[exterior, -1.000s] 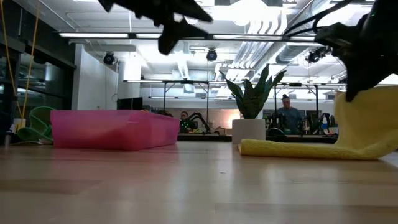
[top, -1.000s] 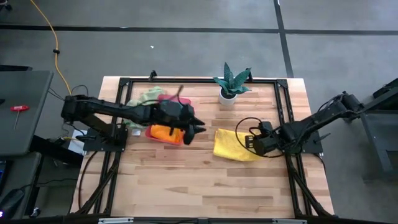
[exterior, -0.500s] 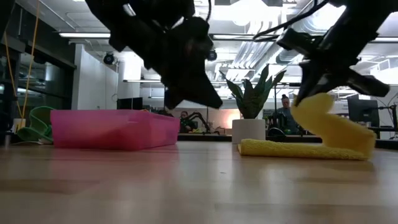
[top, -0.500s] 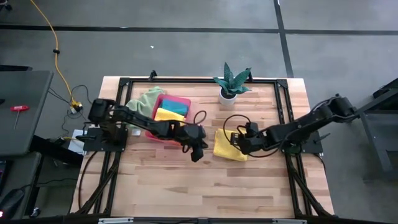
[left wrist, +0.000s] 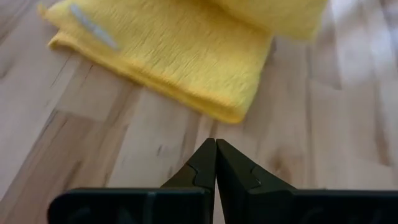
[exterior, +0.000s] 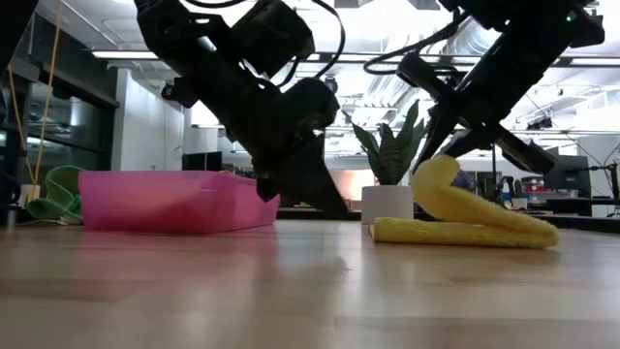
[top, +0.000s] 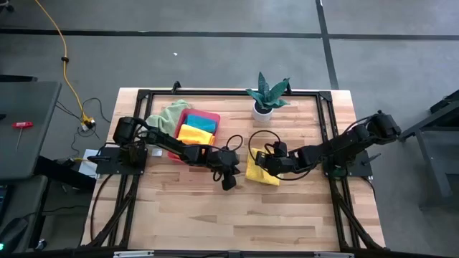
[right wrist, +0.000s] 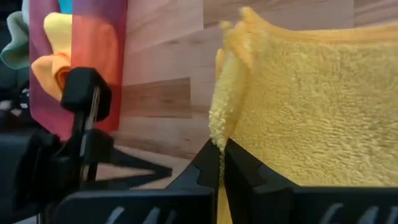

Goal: Fold microfiber towels
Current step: Fold the yellow microfiber cloth

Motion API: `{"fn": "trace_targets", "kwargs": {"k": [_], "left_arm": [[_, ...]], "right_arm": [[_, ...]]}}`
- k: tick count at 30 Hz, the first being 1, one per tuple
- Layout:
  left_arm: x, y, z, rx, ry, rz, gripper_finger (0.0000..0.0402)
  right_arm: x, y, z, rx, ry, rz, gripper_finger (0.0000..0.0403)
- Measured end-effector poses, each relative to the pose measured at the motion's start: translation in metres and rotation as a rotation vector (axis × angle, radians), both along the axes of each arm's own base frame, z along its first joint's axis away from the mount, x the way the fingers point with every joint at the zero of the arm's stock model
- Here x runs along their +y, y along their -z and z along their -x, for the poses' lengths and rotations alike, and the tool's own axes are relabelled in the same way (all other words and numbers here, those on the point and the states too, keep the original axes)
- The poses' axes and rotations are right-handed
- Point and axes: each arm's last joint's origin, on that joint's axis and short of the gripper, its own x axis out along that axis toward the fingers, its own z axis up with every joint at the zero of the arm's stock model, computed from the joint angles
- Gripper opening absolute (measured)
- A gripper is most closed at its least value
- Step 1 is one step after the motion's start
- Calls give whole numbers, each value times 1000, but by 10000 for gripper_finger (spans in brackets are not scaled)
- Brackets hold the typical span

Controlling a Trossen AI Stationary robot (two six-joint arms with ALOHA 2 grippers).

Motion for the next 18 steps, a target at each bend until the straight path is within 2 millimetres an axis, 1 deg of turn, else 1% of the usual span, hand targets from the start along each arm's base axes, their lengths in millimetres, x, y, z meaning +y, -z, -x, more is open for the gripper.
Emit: {"fn": "trace_targets", "kwargs": {"k": [3, 7, 13, 18], "left_arm": [[0, -1, -1, -8, -1, -2, 0], [0, -1, -1, -14, -4, -3, 0], [0, -1, -1, -11, -4, -3, 0], [0, -1, -1, -11, -4, -3, 0]], "right_arm": [[-2, 4, -5, -15, 18, 1, 0], [-6, 9, -6, -3, 63, 1, 0], [-10, 9, -7, -5, 74, 2, 0], [-10, 9, -8, 2, 45, -14, 0]]}}
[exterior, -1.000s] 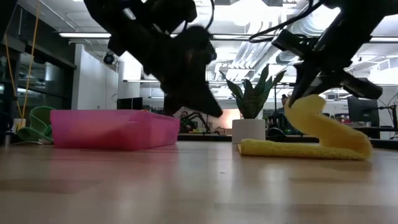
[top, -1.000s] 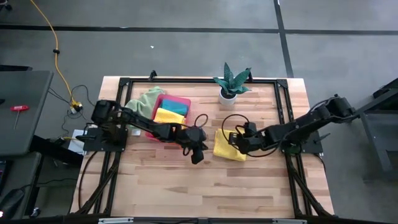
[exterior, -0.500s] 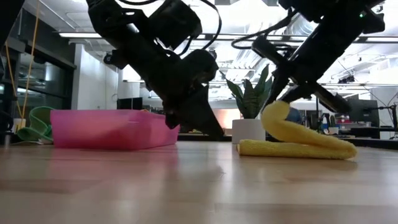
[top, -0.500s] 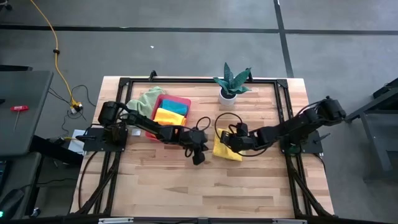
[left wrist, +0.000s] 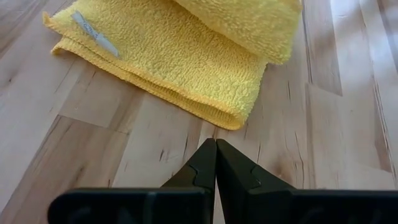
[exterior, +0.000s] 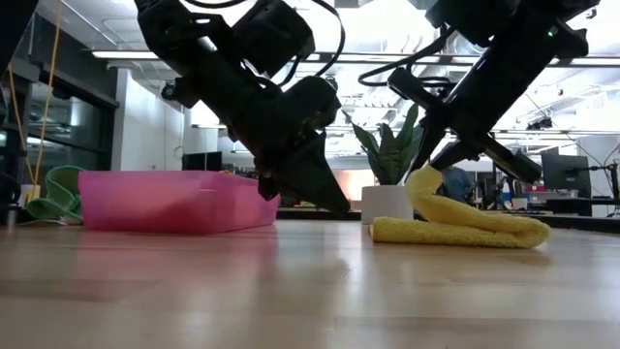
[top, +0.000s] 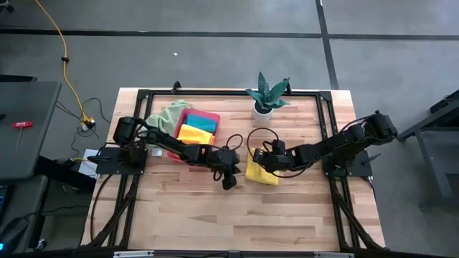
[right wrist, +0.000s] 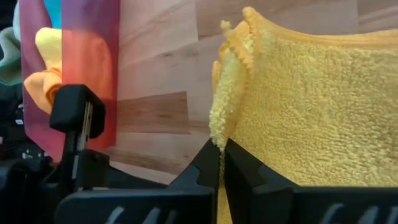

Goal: Fold microfiber towels
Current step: Fold the yellow microfiber cloth

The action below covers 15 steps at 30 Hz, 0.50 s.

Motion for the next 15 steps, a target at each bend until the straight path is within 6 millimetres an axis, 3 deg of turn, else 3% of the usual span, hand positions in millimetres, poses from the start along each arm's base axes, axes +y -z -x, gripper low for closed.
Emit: {"fn": "trace_targets", "kwargs": {"k": [6, 15], "left_arm": [[1, 0, 0, 0, -3, 0, 0], [1, 0, 0, 0, -3, 0, 0]], "right_arm": [[0, -1, -1, -19, 6, -3, 13], [-3, -4, -6, -38, -55, 21, 147]]}}
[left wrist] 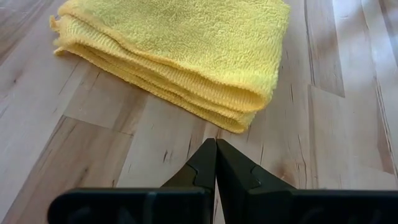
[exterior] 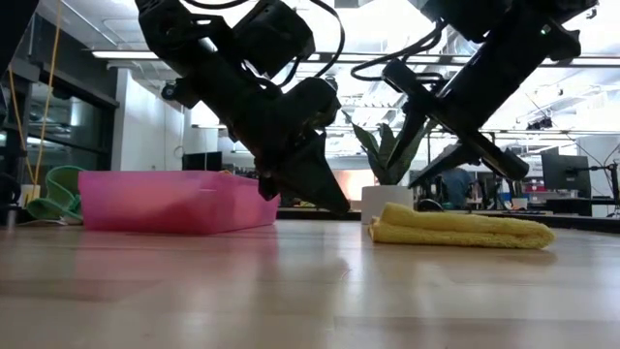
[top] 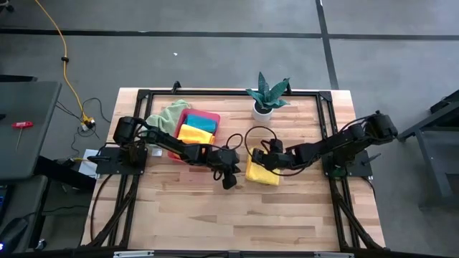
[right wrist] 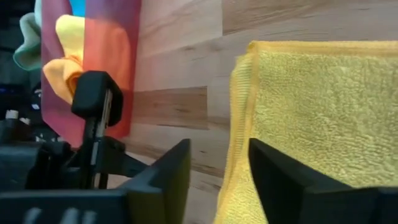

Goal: Fold microfiber towels
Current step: Fold the yellow microfiber cloth

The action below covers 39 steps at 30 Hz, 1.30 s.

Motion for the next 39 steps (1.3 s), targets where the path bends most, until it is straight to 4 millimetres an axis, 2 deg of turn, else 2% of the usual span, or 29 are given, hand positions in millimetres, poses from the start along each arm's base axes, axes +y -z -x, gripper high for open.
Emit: {"fn": "trace_targets", "kwargs": {"k": [3, 6, 9, 12, 17, 26, 39], "left_arm": [[0, 0, 0, 1, 0, 0, 0], [0, 1, 1, 12, 0, 0, 0], [0, 1, 1, 16, 3, 3, 0], [0, 1, 1, 15, 3, 3, 0], [0, 1, 1, 13, 3, 3, 0], [0, 1, 1, 6, 2, 2, 0], [0, 0, 0, 5, 3, 2, 0]], "right_arm": [[-2, -6, 2, -8, -15, 11, 183], [-4, -19, 10, -6, -48, 39, 202], [-4, -30, 28, 62, -88, 28, 206], [-1, -33, 49, 181, -118, -29, 206], [8, -22, 66, 337, -113, -115, 207], [11, 25, 73, 311, -28, -217, 207], [11, 35, 64, 263, 2, -230, 207]]}}
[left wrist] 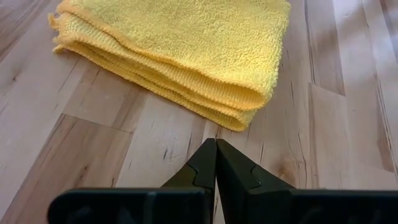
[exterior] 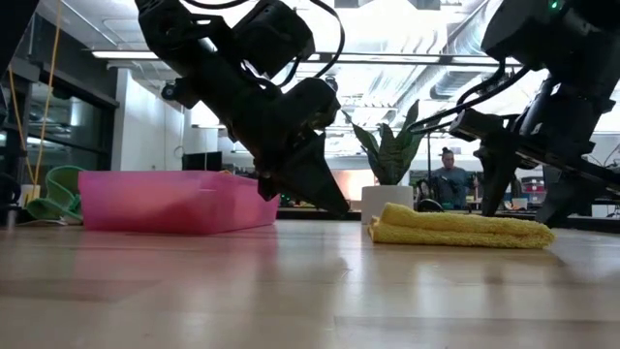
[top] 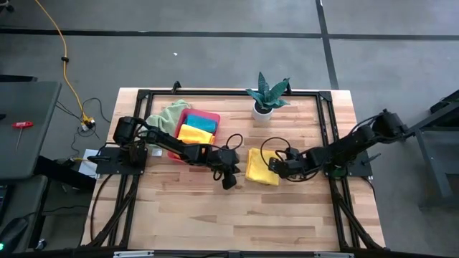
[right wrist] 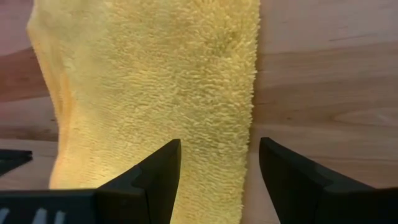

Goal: Fold microfiber towels
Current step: Fold the yellow microfiber cloth

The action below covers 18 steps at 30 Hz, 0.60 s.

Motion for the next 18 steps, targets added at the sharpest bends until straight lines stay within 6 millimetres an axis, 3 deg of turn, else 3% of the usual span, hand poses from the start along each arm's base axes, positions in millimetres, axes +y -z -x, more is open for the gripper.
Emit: {"fn": "trace_targets", "kwargs": {"k": [7, 11, 16, 18], "left_arm": [[0, 0, 0, 1, 0, 0, 1], [0, 0, 0, 2, 0, 0, 0], [0, 0, 0, 3, 11, 11, 0], [-1, 0, 0, 5, 22, 21, 1]], "right_arm": [[0, -1, -1, -13, 20, 1, 179], [-1, 1, 2, 15, 26, 2, 120], [-2, 0, 6, 55, -41, 46, 17], [-3, -3, 11, 69, -51, 76, 10]]}}
